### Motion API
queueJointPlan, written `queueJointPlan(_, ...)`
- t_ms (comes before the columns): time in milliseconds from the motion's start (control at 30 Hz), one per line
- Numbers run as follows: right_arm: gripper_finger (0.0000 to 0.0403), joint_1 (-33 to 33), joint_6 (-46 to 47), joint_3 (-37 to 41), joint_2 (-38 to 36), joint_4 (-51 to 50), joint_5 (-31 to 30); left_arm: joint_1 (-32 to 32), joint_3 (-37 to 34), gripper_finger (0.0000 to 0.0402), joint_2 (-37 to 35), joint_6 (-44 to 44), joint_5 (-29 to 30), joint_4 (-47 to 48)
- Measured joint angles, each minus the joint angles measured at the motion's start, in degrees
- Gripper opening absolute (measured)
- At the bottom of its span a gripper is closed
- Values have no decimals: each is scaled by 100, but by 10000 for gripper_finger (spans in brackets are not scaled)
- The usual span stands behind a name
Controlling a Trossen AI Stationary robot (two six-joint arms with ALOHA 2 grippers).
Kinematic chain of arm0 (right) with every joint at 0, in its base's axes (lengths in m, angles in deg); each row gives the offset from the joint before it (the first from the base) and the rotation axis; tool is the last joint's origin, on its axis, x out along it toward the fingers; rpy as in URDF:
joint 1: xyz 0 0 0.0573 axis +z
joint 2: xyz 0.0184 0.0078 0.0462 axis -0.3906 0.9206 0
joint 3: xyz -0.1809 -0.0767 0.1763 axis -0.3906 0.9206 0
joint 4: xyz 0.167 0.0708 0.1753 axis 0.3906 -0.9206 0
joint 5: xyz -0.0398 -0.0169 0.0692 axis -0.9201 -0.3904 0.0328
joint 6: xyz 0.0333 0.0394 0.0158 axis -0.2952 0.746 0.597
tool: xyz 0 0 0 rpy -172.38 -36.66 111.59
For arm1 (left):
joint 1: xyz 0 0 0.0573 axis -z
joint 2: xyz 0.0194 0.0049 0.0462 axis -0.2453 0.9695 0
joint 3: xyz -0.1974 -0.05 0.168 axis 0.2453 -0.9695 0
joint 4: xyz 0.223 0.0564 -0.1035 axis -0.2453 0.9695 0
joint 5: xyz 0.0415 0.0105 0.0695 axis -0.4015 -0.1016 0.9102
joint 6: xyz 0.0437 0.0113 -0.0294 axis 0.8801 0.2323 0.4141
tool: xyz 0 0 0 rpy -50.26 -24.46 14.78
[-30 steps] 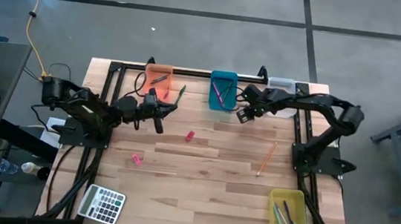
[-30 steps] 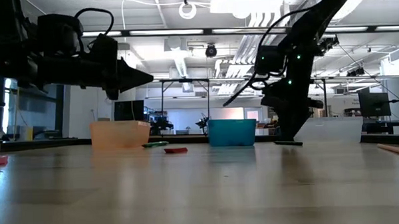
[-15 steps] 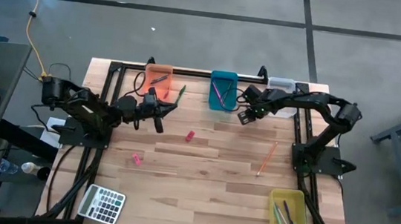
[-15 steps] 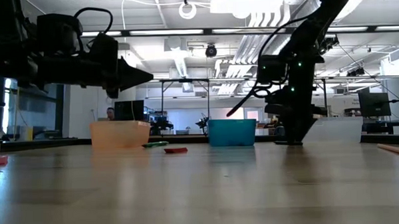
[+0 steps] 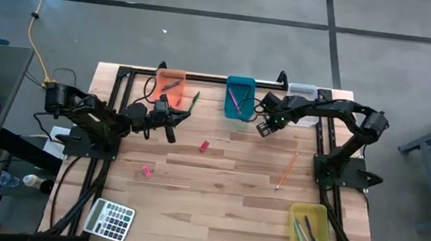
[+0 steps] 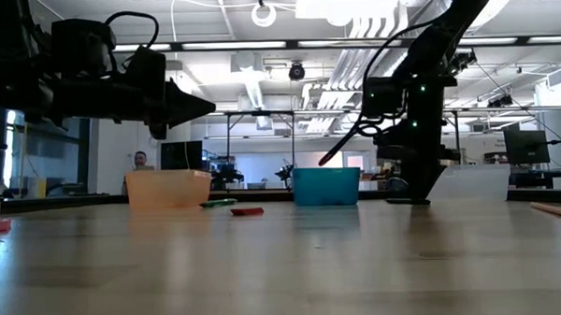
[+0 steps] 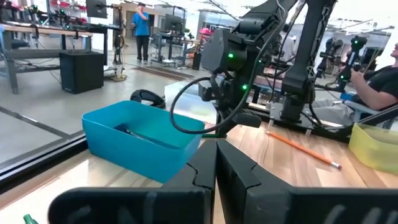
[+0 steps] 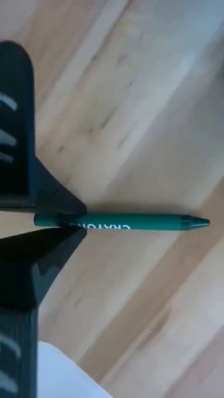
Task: Sort crayons/erasers/pens/pencils in bins
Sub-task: Put the green crayon into the orange bin
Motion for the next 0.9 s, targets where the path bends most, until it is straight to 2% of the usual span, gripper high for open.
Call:
queueJointPlan(300, 21, 466, 106, 41, -776, -802, 253, 0, 0, 0, 0, -9, -2, -2)
queueJointPlan(467, 21, 943, -32, 193, -1334, -459, 580, 2, 0, 0, 0, -179, -114, 105)
queueJointPlan(533, 21, 1080, -135, 480, -1601, 66, 797, 2, 0, 0, 0, -330, -192, 177)
queueJointPlan(633, 21, 1297, -311, 1108, -1981, 1386, 1054, 2, 0, 0, 0, -545, -298, 237)
queueJointPlan(800, 21, 1487, -607, 2165, -2232, 4355, 1409, 2, 199, 0, 0, -1247, -524, 240)
queueJointPlan(900, 20, 1496, -940, 2553, -2226, 5876, 1551, 100, 509, 5, 0, -1443, -849, 466)
